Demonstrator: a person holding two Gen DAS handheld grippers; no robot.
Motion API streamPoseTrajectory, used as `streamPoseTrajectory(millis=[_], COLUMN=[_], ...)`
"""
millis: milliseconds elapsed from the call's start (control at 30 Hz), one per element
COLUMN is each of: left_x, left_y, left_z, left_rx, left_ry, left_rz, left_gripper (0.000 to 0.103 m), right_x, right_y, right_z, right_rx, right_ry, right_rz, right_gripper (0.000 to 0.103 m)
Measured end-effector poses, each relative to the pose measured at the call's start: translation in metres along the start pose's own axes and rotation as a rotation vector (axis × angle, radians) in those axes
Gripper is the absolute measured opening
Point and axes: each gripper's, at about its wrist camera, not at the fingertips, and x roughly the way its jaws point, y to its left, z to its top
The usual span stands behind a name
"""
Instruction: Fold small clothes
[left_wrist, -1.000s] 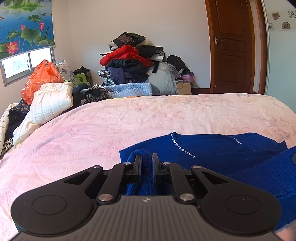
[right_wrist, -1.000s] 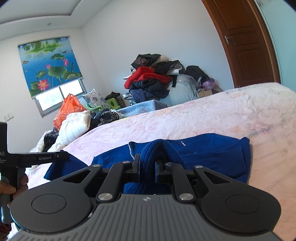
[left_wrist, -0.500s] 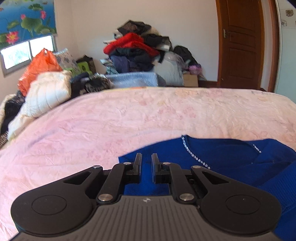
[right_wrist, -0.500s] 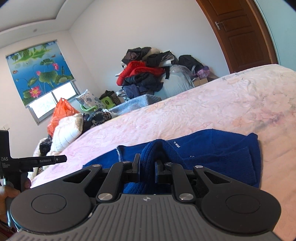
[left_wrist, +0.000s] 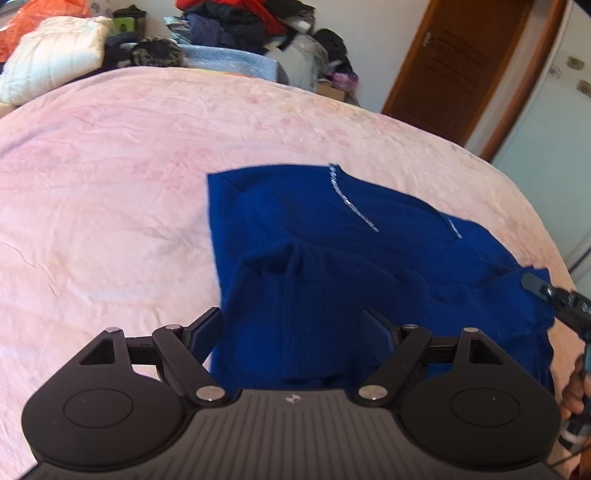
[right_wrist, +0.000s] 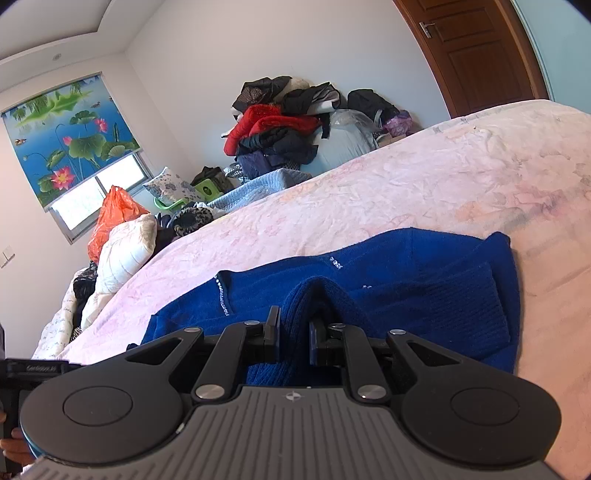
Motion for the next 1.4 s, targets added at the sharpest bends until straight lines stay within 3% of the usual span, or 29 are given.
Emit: streamPoseTrajectory(millis=[100,167,233,300,500,800,1100,1300,1400], left_x=[0.007,0.017,0.025,0.025,-0.005,-0.005,0.03,0.059,0.081], left_y=[-0.01,-0.014,-0.013,-0.012,-0.017,-0.024,-0.029,-0.034,-0.035], left_z=[-0.005,-0.007,-0.009,-0.012,-0.009,0.039,0.082,0.101,0.106], left_rx=[0.034,0.038,0.012,-0.004,0.029,0.027,-0.008,0.002,0.008], left_ry=[0.012,0.028,0.075,0.083,-0.001,-0.121,-0.17,-0.207,-0.191], left_rz=[0.013,0.031,0.024,0.022,0.009,0.026,0.067,0.158,0.205], left_gripper=[0.08,0.06,0.025,0.014,0.01,0.008,0.008,0.006,0.006], right_x=[0.001,0.001,0.001,0.0,-0.005,-0.002,0.017,0.036,0.054], right_y=[0.0,0.0,0.0,-0.001,0.001,0.002,-0.009,-0.026,-0.039], right_z=[0.0,0.0,0.0,0.001,0.006,0.023,0.033,0.035,0.031], right_rx=[0.001,0.001,-0.001,0.0,-0.014,-0.011,0.026,0.117,0.159], right_ry=[0.002,0.002,0.002,-0.001,-0.027,-0.07,-0.067,-0.037,0.022], right_rz=[-0.003,-0.003,-0.004,-0.005,-0.001,0.005,-0.004,-0.022,-0.041], right_gripper=[0.018,0.018,0.018,0.018,0.018,0.018,0.018,0.018,0.022])
